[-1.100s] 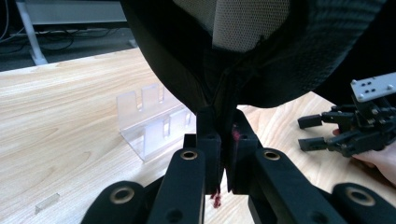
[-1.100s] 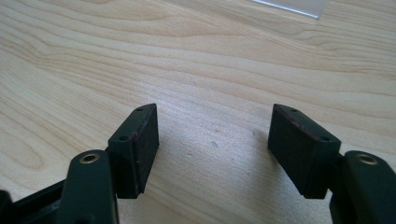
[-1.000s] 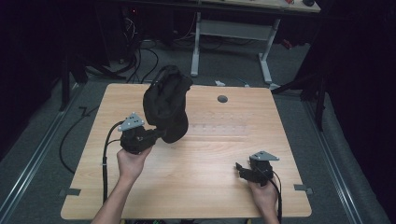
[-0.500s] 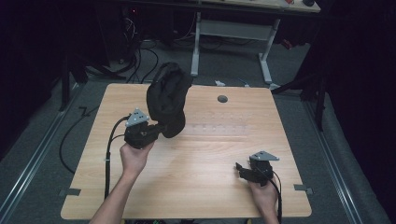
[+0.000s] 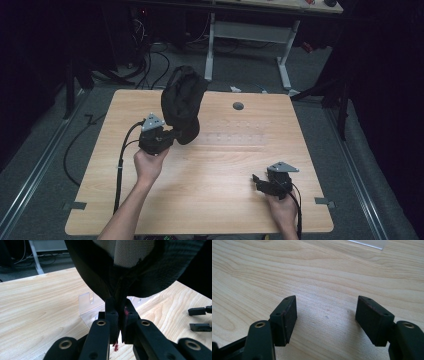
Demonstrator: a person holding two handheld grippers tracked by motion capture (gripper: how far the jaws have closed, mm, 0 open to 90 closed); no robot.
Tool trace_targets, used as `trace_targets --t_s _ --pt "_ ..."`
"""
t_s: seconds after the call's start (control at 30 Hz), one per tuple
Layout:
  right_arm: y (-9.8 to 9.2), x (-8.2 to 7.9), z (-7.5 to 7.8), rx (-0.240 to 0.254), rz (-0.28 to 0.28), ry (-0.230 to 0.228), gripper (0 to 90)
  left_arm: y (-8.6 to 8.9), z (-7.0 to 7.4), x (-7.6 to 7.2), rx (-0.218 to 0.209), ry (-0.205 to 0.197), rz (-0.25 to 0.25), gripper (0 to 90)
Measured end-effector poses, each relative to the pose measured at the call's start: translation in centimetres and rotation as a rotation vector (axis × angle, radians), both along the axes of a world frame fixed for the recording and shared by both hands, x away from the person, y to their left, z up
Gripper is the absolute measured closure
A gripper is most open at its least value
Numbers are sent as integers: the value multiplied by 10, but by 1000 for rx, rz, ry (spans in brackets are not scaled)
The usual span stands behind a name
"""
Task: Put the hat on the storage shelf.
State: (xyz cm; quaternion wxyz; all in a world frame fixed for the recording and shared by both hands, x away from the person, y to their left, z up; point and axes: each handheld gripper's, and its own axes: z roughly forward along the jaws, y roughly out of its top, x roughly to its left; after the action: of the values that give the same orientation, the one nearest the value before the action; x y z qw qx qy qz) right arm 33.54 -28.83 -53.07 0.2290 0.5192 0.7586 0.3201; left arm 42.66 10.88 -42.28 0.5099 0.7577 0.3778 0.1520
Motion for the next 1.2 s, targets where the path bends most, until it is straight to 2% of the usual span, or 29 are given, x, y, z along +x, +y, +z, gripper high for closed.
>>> trace_targets --t_s 0.7,1.0,1.2 --pt "0 0 0 -1 2 -2 338 -13 -15 10 58 28 6 856" --pt "0 0 0 -2 2 -3 338 -14 -25 10 47 49 2 850" --pt "0 0 0 -2 2 -2 338 -13 -24 9 30 52 -7 812"
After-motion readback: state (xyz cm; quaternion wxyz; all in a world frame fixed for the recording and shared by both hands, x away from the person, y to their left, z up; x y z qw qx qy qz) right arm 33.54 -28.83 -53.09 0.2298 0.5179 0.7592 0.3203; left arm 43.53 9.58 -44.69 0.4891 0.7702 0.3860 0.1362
